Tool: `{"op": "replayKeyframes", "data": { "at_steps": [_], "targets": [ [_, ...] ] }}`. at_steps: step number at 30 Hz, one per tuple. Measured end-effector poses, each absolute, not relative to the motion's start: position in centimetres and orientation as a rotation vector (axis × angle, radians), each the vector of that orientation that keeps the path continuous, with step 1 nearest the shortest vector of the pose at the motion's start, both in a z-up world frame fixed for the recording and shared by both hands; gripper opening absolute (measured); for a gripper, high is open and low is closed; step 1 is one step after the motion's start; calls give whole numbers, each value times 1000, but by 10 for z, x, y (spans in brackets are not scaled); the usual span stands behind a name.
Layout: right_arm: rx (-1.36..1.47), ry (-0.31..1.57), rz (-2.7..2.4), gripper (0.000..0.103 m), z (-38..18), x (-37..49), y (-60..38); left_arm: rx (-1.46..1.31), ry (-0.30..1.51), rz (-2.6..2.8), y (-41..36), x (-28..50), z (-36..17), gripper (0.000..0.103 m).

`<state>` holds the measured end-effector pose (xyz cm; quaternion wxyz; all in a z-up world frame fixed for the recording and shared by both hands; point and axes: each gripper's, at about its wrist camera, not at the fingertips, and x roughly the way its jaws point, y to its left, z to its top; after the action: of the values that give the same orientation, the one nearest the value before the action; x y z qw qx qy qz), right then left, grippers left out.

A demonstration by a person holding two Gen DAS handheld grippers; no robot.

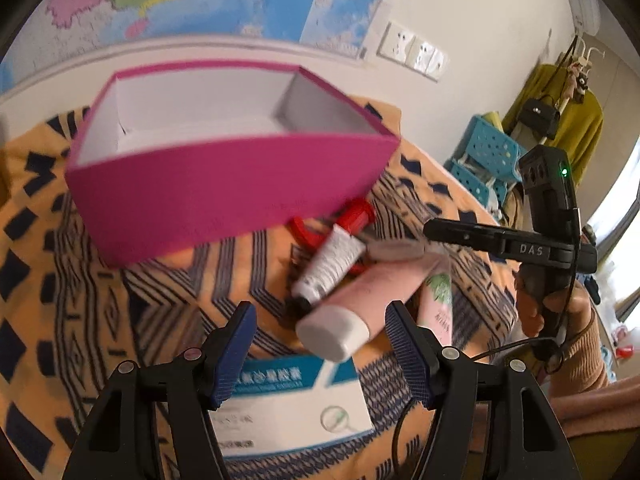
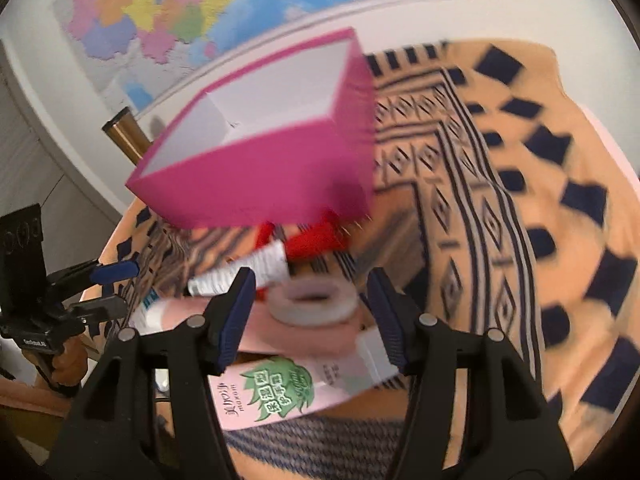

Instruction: Organize rigid objects

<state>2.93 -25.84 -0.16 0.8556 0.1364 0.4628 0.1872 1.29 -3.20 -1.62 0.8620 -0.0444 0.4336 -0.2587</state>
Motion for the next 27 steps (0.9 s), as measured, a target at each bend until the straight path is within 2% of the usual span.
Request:
{"op": "replayKeyframes", "data": {
  "at_steps": [14, 27],
  "targets": [
    [240, 1000, 396, 60, -13, 8, -249, -81, 964, -519, -39, 9, -31, 68],
    [269, 981, 307, 60, -8, -3, -274, -46, 909, -554, -43, -14, -16, 68]
  ]
}}
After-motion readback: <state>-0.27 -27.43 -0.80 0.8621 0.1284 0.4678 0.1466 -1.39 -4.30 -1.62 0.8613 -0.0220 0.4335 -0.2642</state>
